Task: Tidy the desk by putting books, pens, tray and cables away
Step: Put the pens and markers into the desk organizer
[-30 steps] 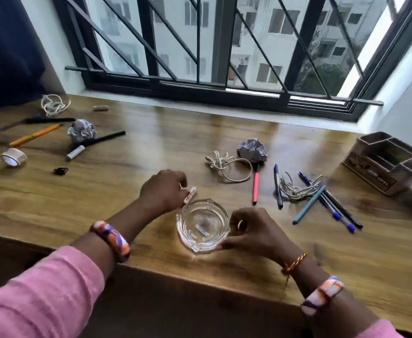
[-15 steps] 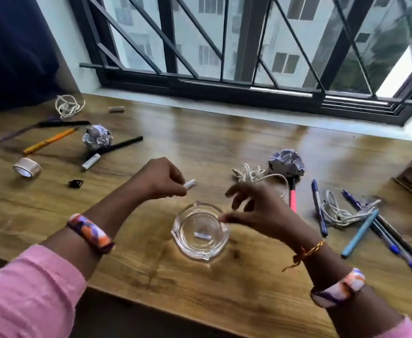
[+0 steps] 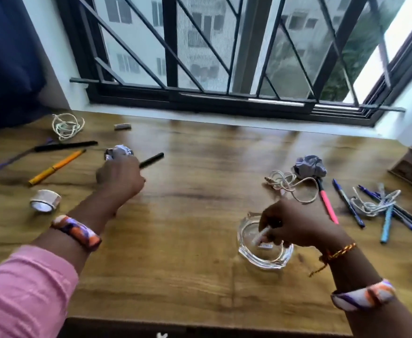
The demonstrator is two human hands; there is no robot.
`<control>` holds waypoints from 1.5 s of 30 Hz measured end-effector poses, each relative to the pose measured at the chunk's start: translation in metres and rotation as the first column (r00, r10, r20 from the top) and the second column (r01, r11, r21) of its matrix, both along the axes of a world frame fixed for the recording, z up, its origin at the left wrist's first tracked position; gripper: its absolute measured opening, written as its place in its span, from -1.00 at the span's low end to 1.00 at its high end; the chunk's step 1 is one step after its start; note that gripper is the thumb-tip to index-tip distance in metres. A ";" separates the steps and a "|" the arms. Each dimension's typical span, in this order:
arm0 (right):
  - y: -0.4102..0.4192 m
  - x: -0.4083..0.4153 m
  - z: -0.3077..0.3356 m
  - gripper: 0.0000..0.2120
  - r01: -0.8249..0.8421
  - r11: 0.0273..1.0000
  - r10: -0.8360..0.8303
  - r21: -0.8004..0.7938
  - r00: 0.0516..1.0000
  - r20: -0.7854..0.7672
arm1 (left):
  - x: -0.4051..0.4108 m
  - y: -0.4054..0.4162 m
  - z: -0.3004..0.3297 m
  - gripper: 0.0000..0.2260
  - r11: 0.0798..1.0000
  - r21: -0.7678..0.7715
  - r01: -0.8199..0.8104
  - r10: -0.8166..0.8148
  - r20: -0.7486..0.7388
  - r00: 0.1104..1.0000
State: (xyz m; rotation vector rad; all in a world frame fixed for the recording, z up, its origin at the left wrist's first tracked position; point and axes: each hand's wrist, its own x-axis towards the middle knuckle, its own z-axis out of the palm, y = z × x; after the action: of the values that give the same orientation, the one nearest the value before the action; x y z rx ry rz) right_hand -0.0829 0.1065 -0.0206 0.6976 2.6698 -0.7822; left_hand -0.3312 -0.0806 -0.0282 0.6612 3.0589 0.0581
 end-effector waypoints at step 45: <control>0.074 -0.044 -0.019 -0.83 -0.288 0.955 0.242 -0.064 0.888 -0.391 | 0.138 0.090 0.016 -0.63 0.934 0.165 0.317 -0.332 0.071 0.941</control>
State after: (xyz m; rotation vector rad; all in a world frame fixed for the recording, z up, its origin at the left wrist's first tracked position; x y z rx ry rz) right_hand -0.1270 0.1802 -0.0397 0.1478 2.9347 -1.0813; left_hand -0.1929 0.0089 -0.0124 1.1284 2.8284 0.3117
